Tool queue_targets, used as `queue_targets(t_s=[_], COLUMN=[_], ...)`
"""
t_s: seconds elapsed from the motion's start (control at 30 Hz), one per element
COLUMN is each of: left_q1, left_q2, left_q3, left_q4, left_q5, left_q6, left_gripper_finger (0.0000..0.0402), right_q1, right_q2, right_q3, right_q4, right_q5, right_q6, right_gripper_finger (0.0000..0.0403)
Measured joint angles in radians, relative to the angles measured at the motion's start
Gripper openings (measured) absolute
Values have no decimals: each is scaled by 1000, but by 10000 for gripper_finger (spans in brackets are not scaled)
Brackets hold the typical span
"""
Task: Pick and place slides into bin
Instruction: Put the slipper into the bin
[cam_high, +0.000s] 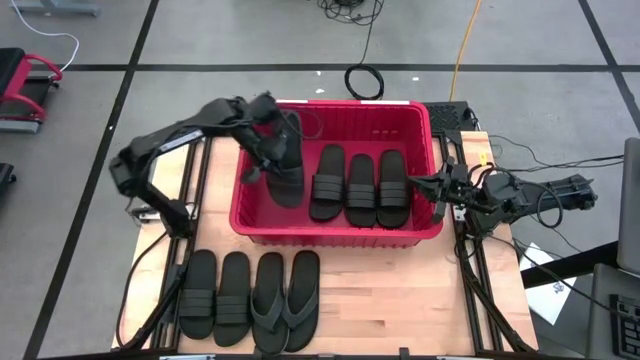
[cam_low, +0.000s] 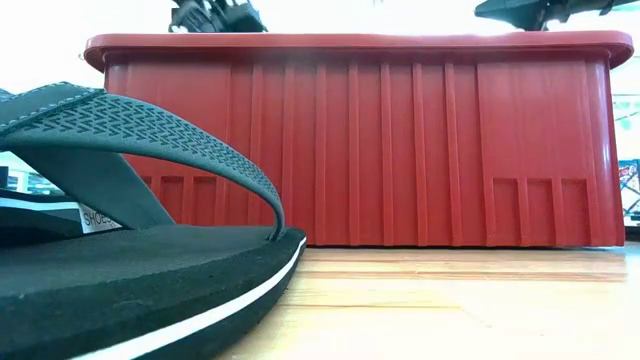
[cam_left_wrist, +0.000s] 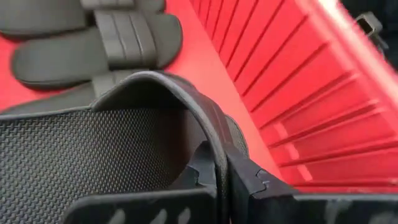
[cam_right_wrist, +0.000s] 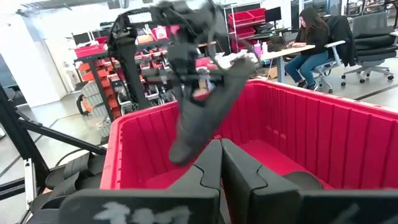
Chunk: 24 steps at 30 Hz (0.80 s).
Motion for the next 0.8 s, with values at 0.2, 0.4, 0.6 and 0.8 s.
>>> queue_targets(t_s=[0.2,0.4,0.6,0.8], left_q1=[6,21,54,90], left_q2=[124,216,293,338], left_q3=[0,0,0,0], left_q4=[-18,-11,-15,-12], left_q5=[39,102,112,161], left_q6=[38,59,63,69], left_gripper_finger=[0,0,0,0], right_q1=[0,0,0,0], right_q2=[0,0,0,0], right_q3=[0,0,0,0], right_q4=[2,2,1,1], right_q5=[0,-2,-4,-8], right_q6=[3,28,63,64], right_gripper_finger=[0,0,0,0])
